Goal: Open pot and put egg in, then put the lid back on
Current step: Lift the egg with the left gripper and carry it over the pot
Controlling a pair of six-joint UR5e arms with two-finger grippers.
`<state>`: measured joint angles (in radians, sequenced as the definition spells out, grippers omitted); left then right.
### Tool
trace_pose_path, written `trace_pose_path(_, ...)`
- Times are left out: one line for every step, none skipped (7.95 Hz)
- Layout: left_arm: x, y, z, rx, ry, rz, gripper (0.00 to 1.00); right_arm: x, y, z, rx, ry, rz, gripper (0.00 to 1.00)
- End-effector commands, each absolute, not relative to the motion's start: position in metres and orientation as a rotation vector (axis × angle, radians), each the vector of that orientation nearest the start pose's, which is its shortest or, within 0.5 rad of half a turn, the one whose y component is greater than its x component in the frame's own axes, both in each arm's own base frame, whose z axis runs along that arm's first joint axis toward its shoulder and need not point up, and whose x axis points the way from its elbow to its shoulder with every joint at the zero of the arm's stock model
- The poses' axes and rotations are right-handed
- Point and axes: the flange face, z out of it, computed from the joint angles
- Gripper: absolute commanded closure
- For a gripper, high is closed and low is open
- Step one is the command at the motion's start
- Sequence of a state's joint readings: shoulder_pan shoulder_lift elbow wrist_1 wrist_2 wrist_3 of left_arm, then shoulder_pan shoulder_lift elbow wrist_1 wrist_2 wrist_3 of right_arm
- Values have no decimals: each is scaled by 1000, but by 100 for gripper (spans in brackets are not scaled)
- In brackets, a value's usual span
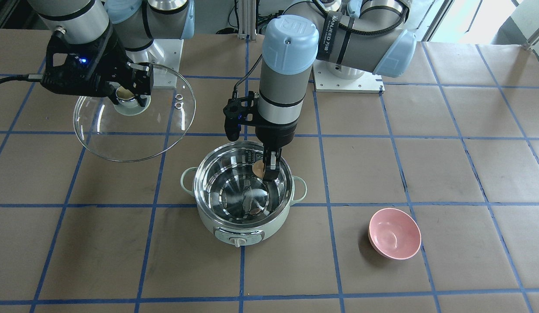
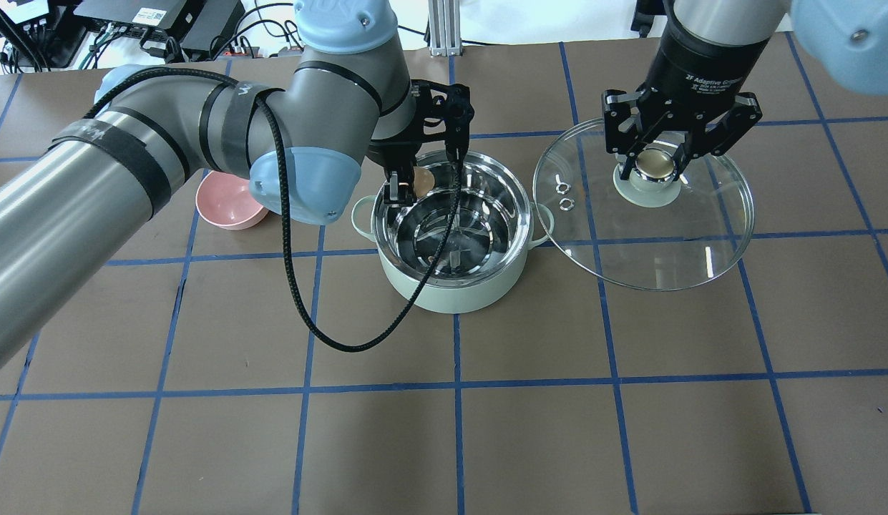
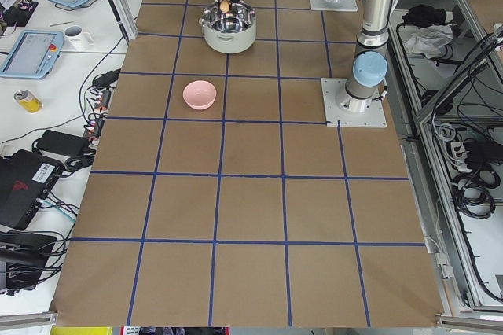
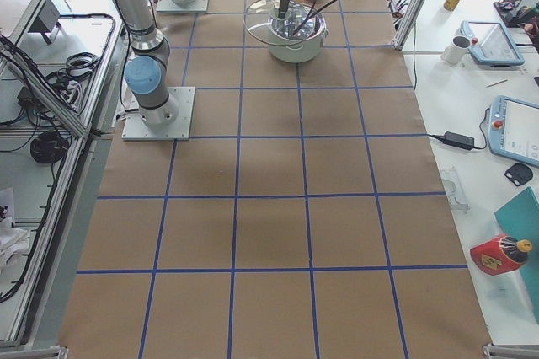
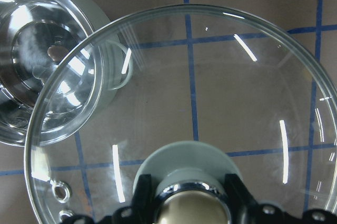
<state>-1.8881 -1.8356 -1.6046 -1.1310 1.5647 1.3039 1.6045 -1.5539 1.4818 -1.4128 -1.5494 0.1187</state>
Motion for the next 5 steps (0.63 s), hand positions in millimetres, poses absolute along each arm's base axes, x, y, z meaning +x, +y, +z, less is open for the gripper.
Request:
trace_pose_path(-327, -534, 332, -2278, -2149, 139, 100, 152, -484, 508, 136, 3121, 136, 73)
trace_pose_path(-329, -537, 320, -2271, -2142, 125, 100, 152, -484, 508, 136, 3121, 136, 73)
trace_pose_path(-331, -542, 308, -2269, -2140, 114, 100, 152, -484, 508, 136, 3121, 136, 73)
trace_pose_path(-333, -546, 298, -2267, -2138, 122, 100, 153, -484, 508, 131, 3121, 136, 73)
trace_pose_path(-334, -550, 288, -2266, -2138, 120, 100, 152, -484, 508, 136, 3121, 136, 73)
